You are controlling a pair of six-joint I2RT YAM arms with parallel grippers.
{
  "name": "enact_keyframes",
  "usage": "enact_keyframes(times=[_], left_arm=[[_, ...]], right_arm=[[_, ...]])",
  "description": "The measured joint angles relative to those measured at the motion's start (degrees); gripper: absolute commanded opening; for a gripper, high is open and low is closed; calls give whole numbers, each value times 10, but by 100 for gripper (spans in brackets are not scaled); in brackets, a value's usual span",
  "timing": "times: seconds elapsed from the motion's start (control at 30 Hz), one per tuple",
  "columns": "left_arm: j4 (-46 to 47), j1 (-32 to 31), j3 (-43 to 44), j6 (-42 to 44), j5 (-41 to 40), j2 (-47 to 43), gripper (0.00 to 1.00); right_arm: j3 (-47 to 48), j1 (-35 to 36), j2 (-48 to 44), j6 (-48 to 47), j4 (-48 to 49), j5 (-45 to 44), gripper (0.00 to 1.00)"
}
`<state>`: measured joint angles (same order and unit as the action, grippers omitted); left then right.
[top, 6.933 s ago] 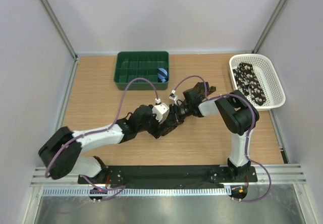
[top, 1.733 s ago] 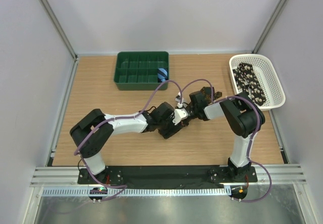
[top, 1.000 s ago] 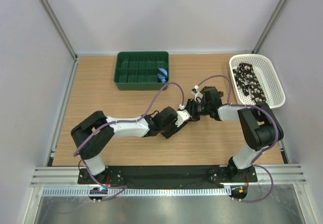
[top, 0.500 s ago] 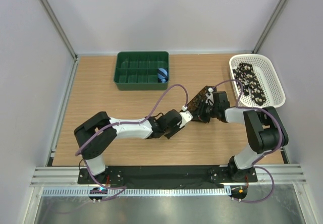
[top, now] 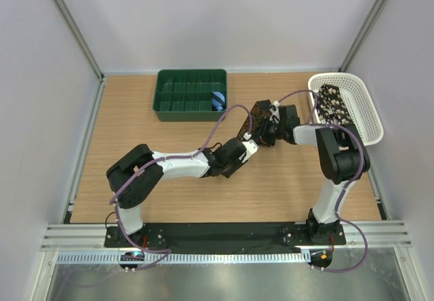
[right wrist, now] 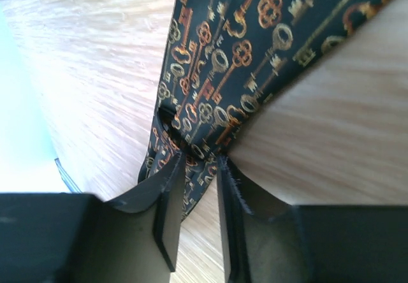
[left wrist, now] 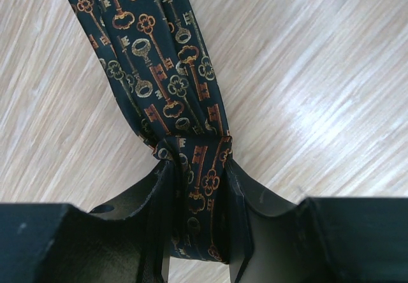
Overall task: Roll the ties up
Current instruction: Roll the tie
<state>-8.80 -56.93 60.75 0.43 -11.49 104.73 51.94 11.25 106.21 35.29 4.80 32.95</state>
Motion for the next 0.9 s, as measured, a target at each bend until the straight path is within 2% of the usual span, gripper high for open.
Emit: enact_keyframes(times=[0.13, 0.23, 0.5, 0.6, 0.73, 0.9], left_arm=[[-27, 3, 25, 0, 1, 13, 25], [-42, 3, 37, -4, 1, 19, 25], [-56, 10, 47, -14, 15, 24, 23], [-57, 15, 48, -17, 24, 24, 23], [-59, 20, 49, -17, 35, 24, 22], [-60, 22, 49, -17, 43, 24, 21]], right_arm=[[4, 2, -4, -11, -5, -6, 39], [-31, 3, -43, -26, -10, -14, 43], [-191, 20, -302, -63, -38, -59, 44], [-243, 80, -430, -74, -47, -114, 44], [-280, 205, -558, -99, -51, -194, 41], [-303, 357, -626, -147, -53, -311, 41]])
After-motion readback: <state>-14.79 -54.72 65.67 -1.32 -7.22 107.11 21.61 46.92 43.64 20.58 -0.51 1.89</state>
